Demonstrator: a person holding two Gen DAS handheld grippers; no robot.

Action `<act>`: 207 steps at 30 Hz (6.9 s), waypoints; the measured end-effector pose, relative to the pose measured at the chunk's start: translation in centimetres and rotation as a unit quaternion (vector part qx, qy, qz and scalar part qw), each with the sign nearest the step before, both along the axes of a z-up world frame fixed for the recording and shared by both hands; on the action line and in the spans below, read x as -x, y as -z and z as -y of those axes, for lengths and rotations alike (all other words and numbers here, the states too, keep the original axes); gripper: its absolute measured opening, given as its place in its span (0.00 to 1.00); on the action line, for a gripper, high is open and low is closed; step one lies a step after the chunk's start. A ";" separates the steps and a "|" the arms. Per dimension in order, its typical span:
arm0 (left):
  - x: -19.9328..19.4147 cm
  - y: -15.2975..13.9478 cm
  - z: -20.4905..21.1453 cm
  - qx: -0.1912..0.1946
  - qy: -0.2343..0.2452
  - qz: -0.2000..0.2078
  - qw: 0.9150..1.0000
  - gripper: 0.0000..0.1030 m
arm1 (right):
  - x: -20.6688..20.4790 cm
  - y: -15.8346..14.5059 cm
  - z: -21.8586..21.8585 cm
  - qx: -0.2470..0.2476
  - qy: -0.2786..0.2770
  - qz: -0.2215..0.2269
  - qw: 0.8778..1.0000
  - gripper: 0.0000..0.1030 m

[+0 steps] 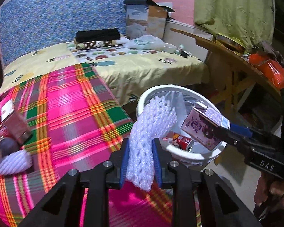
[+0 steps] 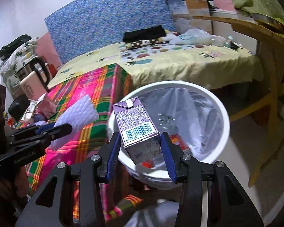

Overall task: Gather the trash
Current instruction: 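Carry the foam net and purple carton over the bin with both tools, then open both tools to drop the foam net and carton into the bin, then move both tools back toward the remaining trash on the table, then grasp the white paper bag with the left tool while the right tool grasps the small carton, then carry the paper bag and carton over the white bin with both tools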

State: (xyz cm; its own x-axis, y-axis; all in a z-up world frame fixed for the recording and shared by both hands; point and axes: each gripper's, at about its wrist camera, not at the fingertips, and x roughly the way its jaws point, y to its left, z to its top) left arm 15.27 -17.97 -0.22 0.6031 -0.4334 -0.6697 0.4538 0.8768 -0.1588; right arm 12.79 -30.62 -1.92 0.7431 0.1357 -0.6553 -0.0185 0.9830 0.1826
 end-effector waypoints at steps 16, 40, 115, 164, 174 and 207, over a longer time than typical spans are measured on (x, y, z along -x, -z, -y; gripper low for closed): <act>-2.2 1.5 5.4 -0.005 0.055 -0.035 0.998 0.27 | -0.1 1.3 2.9 0.000 0.038 -0.037 0.999 0.43; -1.3 0.3 2.7 0.023 0.033 -0.016 0.999 0.59 | 0.6 0.2 2.0 0.003 0.034 -0.013 0.999 0.62; 0.4 0.7 -20.7 0.008 -0.262 0.005 0.965 0.61 | -1.8 -0.8 -15.2 0.012 -0.211 -0.015 0.977 0.62; 3.1 2.2 -27.7 0.047 -0.275 0.009 0.960 0.44 | -10.8 -0.4 -23.7 0.027 -0.256 -0.014 0.966 0.62; 3.2 1.9 -27.3 0.045 -0.266 0.011 0.963 0.44 | -11.0 -0.6 -23.3 0.021 -0.242 -0.009 0.970 0.40; 4.1 -0.9 -14.4 0.039 -0.133 0.011 0.990 0.44 | -2.9 -3.0 -11.7 -0.027 -0.142 0.031 0.989 0.39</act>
